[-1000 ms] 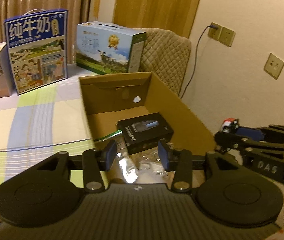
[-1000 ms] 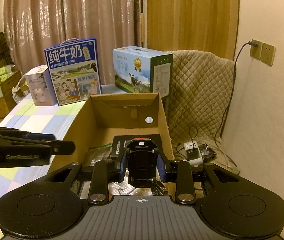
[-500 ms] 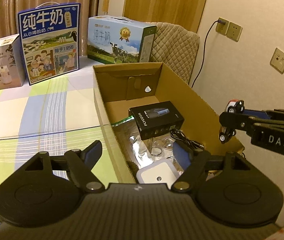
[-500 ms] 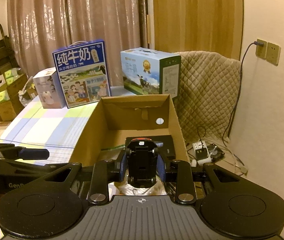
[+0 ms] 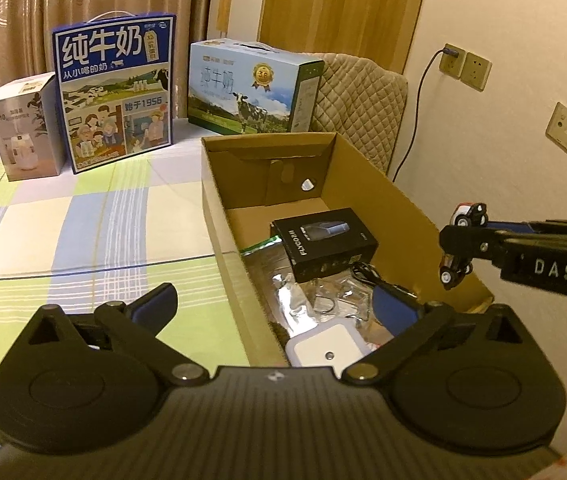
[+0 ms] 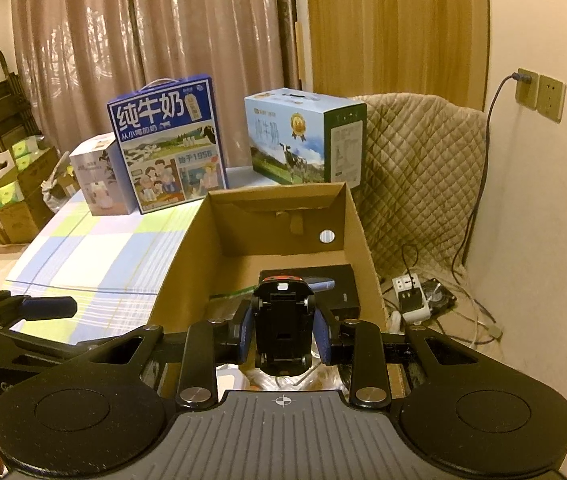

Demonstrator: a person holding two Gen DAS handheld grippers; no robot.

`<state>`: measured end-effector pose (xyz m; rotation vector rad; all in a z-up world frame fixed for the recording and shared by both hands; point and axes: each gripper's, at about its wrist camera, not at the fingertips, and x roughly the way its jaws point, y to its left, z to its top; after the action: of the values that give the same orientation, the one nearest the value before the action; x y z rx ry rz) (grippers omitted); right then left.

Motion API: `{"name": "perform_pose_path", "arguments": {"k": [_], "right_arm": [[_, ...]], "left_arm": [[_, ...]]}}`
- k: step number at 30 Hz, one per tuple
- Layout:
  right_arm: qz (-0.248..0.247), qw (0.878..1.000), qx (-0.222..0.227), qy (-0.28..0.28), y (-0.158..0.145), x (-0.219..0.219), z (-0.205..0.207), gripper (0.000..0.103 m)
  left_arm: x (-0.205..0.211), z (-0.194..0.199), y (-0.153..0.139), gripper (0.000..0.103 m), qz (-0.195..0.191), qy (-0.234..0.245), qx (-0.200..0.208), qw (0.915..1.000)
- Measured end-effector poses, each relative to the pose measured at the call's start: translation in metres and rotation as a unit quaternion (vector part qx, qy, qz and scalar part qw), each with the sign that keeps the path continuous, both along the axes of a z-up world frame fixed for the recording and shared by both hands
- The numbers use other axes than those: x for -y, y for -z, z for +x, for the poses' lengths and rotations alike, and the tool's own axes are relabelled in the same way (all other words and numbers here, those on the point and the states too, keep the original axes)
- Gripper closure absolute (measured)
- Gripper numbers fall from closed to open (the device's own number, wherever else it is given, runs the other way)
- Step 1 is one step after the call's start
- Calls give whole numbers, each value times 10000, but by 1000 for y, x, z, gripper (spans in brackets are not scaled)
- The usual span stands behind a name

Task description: Organize objects

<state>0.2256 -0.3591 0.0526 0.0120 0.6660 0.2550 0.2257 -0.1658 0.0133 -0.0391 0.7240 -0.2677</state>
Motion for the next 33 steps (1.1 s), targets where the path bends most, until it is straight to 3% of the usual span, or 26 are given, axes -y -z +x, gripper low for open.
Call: {"name": "perform_pose_path", "arguments": {"k": [7,10,12,14,23,33], "right_arm": [[136,9999,-99,19,3,1,12,74],[466,9986,-212,-90,8,1,24,72],[611,9979,-221,75,9,4,30,48],[715,9972,-99,169,8,8,30,43],[931,9942,-219,487,17,26,10,43],[748,9956,-221,528,4,32,-41,43]], "left_arm": [[-7,0,8,1,99,-97,-1,9999],[-9,-1,11,1,123,-146,-19,9998],[-10,-2,12,1,147,-149,-7,9998],[-12,-4,12,1,158,-164,17,9997],[-17,-15,14,1,-35,-287,27,9996],[-11,-44,7,1,-144,-457,-109,9988]]}}
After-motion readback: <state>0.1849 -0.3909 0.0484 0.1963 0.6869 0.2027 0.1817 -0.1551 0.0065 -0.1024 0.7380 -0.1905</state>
